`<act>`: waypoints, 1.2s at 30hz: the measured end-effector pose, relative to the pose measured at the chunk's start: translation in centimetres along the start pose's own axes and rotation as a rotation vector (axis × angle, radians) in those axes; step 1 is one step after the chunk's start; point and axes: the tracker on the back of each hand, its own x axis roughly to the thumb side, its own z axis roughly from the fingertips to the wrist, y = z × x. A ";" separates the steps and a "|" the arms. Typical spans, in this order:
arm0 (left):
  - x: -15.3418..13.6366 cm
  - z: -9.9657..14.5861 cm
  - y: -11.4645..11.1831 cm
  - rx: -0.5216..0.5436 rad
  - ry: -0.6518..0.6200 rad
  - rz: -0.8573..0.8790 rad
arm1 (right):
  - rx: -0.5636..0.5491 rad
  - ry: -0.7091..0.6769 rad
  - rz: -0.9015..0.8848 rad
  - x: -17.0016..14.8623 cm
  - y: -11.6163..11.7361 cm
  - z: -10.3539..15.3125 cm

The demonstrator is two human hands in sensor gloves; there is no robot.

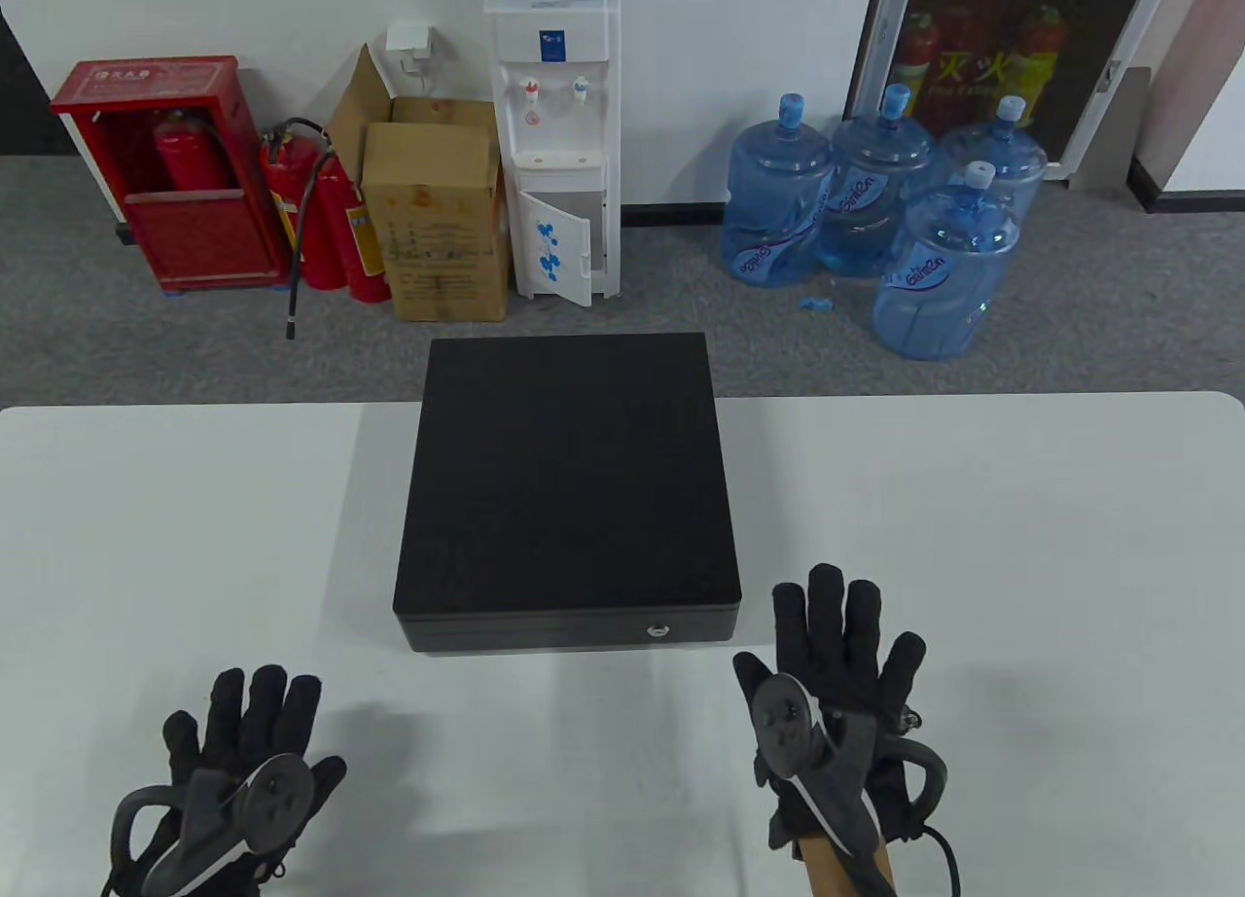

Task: Close cash drawer

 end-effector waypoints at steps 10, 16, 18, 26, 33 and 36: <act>-0.2 0.0 0.0 0.013 0.022 -0.026 | 0.060 -0.038 0.030 0.0 4.1 1.2; -0.3 -0.1 -0.2 0.003 0.036 -0.032 | 0.115 -0.026 0.026 -0.9 5.5 1.3; -0.4 -0.1 -0.3 -0.003 0.040 -0.033 | 0.137 -0.013 0.030 -1.3 5.9 1.2; -0.4 -0.1 -0.3 -0.006 0.042 -0.030 | 0.150 0.012 0.022 -1.9 6.3 1.1; -0.4 -0.1 -0.3 -0.011 0.039 -0.027 | 0.148 0.014 0.023 -1.9 6.0 1.2; -0.4 -0.1 -0.3 -0.011 0.038 -0.026 | 0.147 0.016 0.024 -2.0 6.0 1.2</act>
